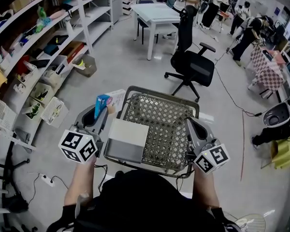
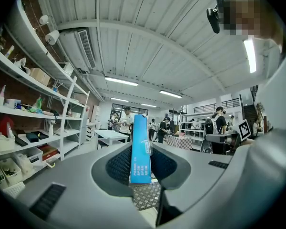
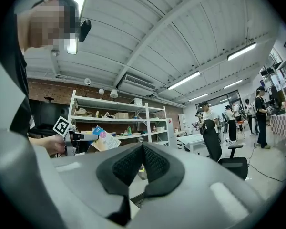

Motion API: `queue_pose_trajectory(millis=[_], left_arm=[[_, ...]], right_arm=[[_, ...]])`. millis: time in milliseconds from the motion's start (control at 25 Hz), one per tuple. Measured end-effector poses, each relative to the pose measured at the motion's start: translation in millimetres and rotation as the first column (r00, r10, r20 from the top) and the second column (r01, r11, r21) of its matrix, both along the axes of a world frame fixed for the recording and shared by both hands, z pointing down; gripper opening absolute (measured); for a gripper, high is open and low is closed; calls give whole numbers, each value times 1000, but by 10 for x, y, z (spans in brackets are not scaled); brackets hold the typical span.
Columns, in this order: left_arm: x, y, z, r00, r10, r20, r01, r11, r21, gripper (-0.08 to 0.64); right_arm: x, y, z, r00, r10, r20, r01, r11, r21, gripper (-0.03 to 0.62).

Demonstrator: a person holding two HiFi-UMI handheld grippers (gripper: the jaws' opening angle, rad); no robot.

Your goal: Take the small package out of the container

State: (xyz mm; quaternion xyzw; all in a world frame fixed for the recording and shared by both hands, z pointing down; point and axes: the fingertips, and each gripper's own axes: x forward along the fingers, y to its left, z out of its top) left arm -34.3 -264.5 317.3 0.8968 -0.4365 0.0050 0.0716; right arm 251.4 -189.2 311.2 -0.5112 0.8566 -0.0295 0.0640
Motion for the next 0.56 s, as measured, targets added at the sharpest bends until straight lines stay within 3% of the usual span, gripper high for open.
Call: queue_pose_trajectory(millis=[560], left_arm=[[-40, -58, 108, 1000, 13, -7, -13, 999, -29, 88]], right_arm=[[-96, -100, 130, 1000, -8, 24, 9, 1000, -28, 7]])
